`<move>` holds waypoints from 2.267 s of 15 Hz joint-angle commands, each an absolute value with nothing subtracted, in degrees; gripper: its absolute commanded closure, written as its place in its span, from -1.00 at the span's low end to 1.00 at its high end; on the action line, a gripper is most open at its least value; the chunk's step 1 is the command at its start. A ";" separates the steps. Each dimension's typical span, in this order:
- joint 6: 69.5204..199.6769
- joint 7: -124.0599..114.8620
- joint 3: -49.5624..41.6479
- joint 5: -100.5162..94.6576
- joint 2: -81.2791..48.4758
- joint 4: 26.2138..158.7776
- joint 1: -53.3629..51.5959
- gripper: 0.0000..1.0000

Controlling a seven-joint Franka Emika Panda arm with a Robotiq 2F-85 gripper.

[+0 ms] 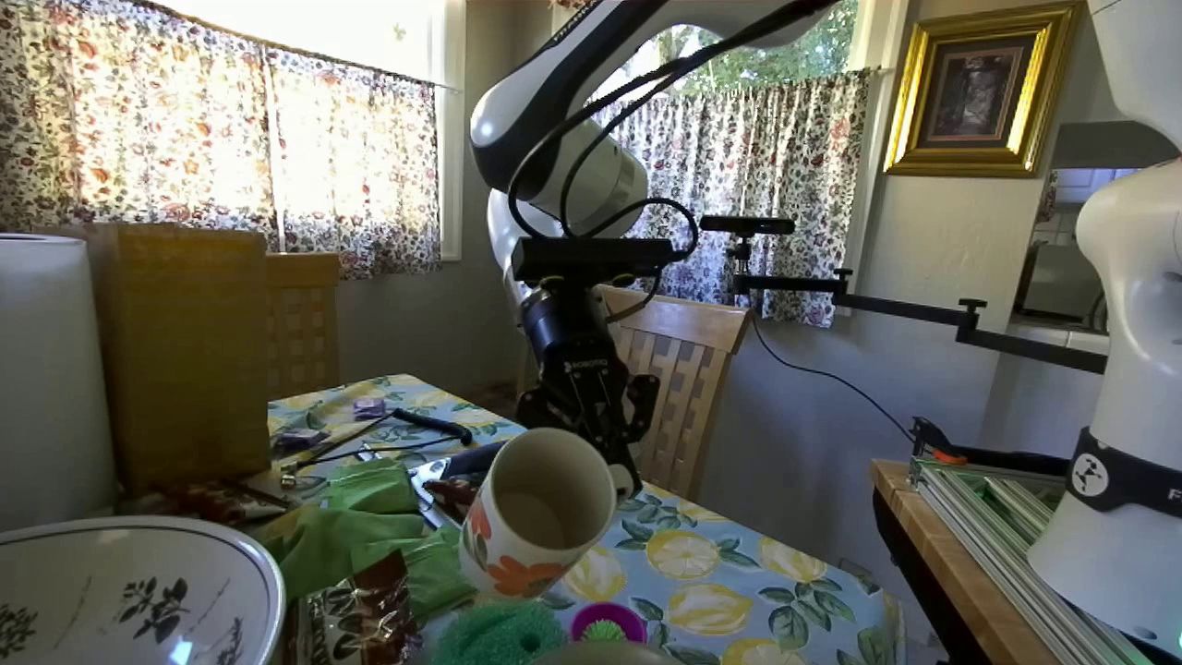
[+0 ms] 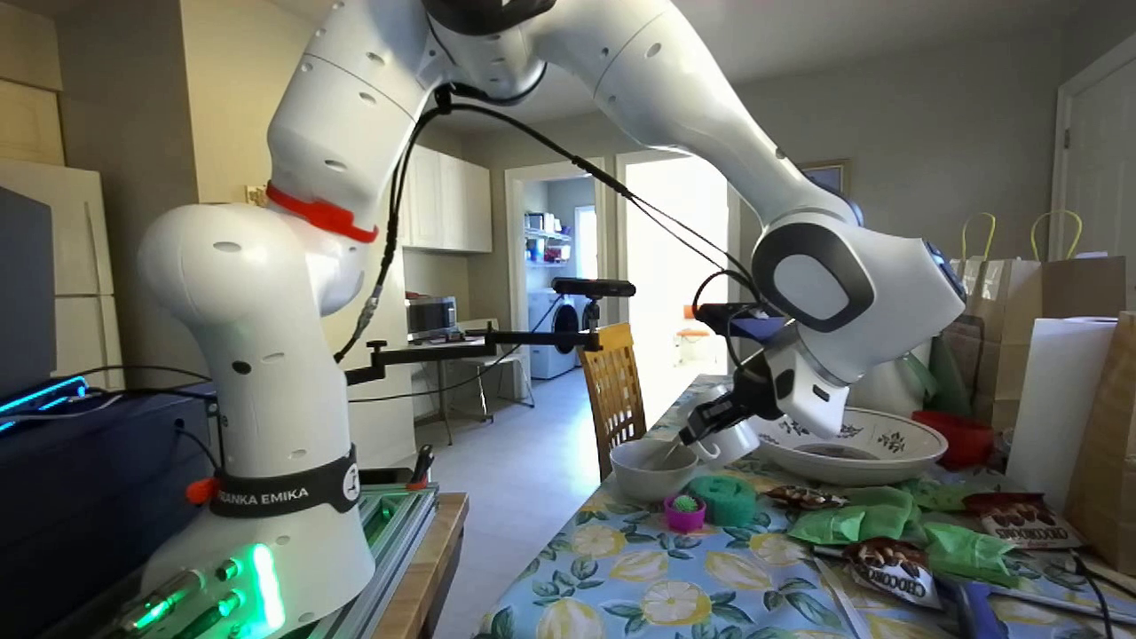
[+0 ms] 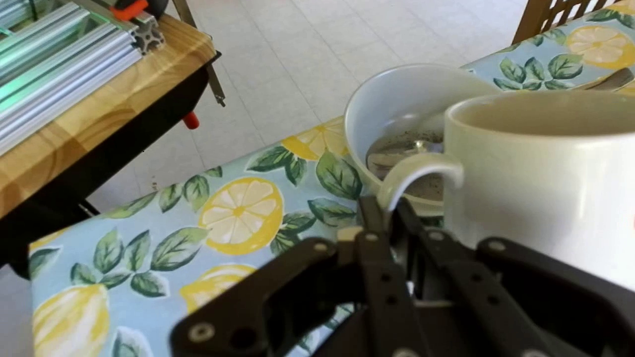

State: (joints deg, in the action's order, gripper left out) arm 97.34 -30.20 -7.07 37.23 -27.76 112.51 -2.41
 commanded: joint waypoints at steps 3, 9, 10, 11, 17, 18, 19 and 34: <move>99.92 -30.26 -5.70 33.39 -23.12 116.32 -2.48 0.95; 103.03 -30.82 -3.87 31.27 -21.25 117.13 -3.49 0.95; 103.44 -30.92 -3.64 30.96 -20.94 117.32 -3.60 0.95; 104.18 -31.25 -3.46 30.76 -20.47 117.73 -3.76 0.95; 108.51 -34.87 -2.76 28.61 -18.67 119.20 -4.83 0.95; 109.15 -35.63 -2.68 28.04 -18.41 119.44 -5.06 0.95; 110.02 -36.73 -2.64 27.44 -18.09 119.76 -5.36 0.95; 118.16 -43.44 0.18 21.82 -10.18 126.15 -6.51 0.95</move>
State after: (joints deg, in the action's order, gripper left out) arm 116.20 -41.01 -0.41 23.38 -13.91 123.08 -6.22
